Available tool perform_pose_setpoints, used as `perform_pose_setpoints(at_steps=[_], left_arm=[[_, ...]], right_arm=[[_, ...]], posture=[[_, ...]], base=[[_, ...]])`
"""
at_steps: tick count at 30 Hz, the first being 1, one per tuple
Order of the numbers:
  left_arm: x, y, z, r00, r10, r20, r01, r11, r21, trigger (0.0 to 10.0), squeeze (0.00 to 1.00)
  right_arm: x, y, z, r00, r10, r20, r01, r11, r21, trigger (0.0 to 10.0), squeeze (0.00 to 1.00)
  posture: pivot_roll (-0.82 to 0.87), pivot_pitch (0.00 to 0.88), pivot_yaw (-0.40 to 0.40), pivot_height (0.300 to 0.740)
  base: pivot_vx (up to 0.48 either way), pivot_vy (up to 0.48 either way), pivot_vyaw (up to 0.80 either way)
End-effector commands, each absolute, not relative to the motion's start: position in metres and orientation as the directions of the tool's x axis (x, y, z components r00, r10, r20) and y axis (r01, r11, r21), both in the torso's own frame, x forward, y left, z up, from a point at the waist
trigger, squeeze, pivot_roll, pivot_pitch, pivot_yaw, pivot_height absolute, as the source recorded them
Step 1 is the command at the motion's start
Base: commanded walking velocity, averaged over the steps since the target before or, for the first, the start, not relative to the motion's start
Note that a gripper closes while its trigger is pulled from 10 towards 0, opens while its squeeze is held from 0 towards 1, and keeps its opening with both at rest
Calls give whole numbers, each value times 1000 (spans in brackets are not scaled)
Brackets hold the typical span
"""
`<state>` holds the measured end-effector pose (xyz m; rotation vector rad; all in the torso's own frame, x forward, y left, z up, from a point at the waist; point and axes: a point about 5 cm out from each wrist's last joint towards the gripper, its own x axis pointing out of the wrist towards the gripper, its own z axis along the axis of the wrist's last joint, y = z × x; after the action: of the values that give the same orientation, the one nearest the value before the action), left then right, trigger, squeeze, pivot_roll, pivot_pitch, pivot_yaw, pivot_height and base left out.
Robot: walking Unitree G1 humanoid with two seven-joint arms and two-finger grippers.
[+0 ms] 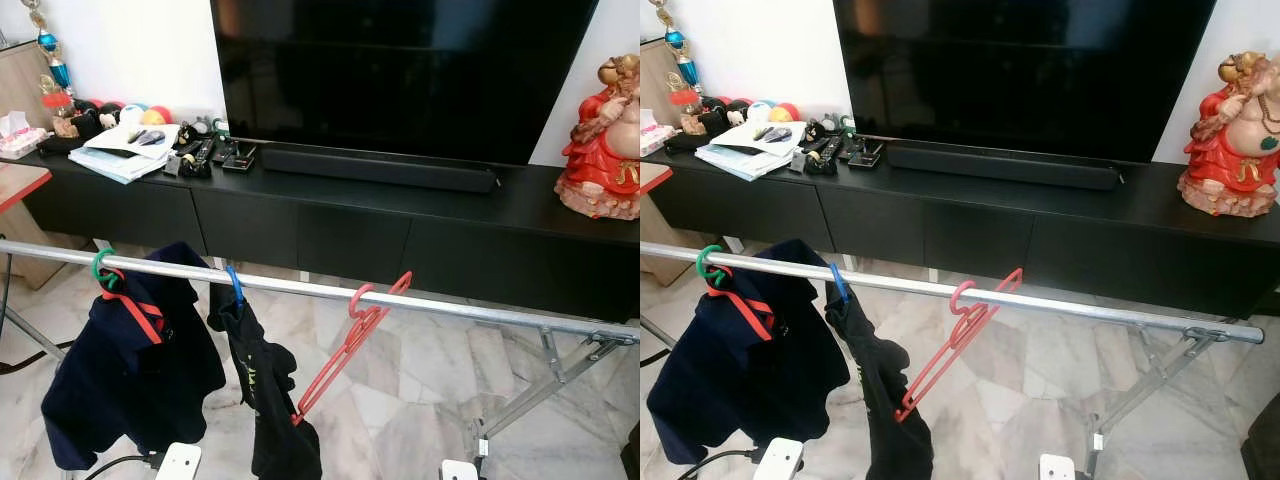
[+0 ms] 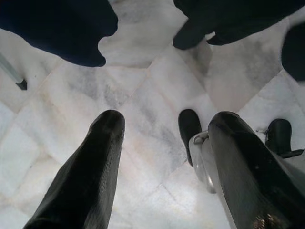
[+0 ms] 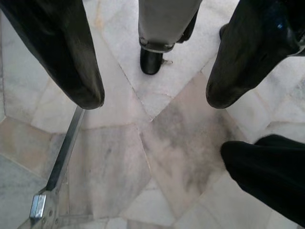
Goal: Hang hanger
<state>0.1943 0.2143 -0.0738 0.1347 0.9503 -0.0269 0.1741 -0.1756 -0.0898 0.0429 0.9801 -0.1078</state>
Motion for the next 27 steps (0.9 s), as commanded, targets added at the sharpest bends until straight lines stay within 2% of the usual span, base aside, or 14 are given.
perform_pose_setpoints(at_steps=[1,27], left_arm=[[189,219,-75,573,53,-818,76,990,117,10000,0],[189,219,-75,573,53,-818,76,990,117,10000,0]], right_arm=[[172,-174,-91,547,-69,-834,102,995,-16,10000,0],[172,-174,-91,547,-69,-834,102,995,-16,10000,0]], posture=[[67,0,33,740],[67,0,33,740]], base=[[0,0,0],[0,0,0]])
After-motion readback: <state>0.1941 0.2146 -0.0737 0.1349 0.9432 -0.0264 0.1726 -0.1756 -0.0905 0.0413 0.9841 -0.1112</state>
